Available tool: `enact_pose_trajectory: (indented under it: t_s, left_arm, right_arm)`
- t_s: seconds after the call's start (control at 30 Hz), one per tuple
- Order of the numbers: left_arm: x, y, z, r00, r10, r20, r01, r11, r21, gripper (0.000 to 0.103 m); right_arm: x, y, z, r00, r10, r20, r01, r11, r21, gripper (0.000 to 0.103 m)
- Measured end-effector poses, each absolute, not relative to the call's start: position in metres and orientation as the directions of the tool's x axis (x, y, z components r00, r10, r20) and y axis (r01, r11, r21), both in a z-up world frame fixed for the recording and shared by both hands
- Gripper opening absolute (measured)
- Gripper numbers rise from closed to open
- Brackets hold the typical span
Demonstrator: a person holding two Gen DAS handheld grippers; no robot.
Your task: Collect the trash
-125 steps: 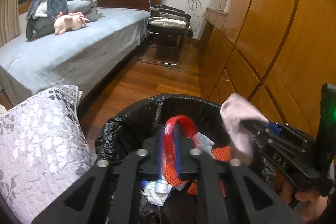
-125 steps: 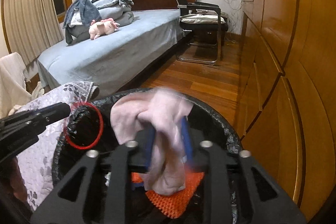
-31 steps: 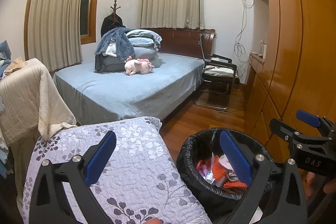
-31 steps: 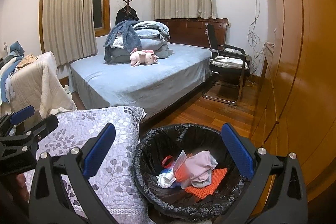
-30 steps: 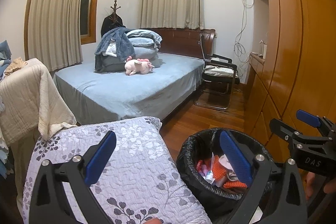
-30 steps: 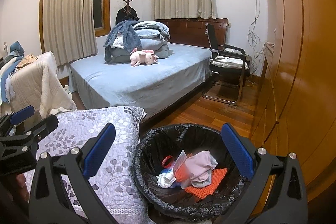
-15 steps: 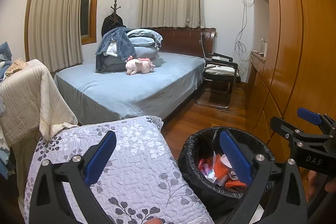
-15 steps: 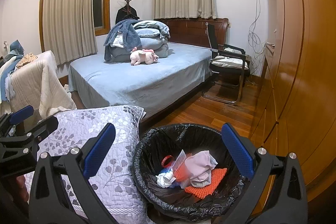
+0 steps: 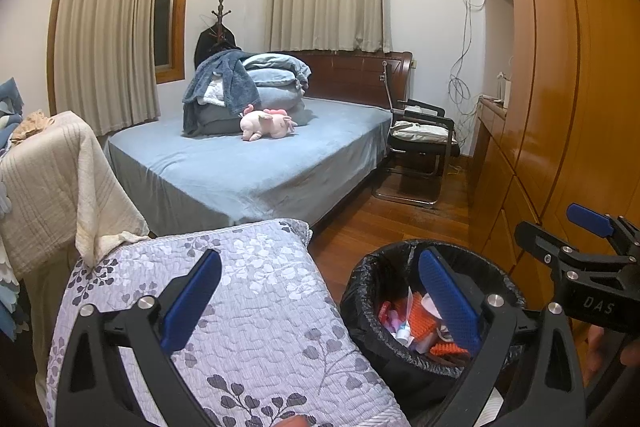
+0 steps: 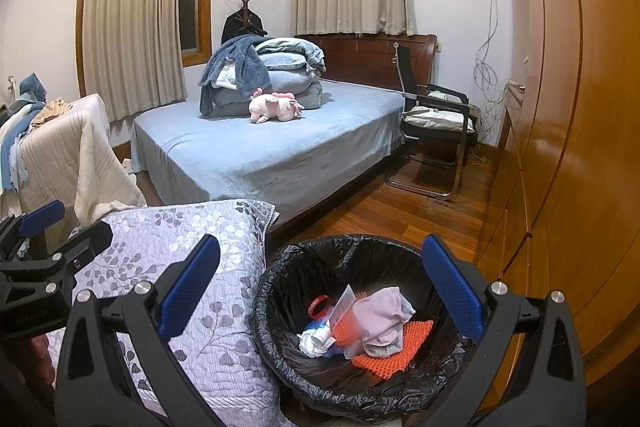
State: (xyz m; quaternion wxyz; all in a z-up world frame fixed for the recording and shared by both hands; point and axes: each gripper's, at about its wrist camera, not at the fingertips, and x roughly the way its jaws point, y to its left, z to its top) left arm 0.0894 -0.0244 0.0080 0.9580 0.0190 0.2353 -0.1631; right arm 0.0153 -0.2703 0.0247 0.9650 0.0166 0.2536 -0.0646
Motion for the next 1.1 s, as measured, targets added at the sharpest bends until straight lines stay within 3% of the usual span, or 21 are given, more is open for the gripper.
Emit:
enact_pose_trajectory:
  t_s: [1.1]
  left_arm:
    - [0.0912,-0.0248,0.0063,0.833,-0.304,-0.462,0.323,0.946,-0.040,0.097]
  right_arm:
    - [0.0150,-0.2678,0.0247,0.863,-0.117,-0.492,0.133,0.991,-0.002,0.098]
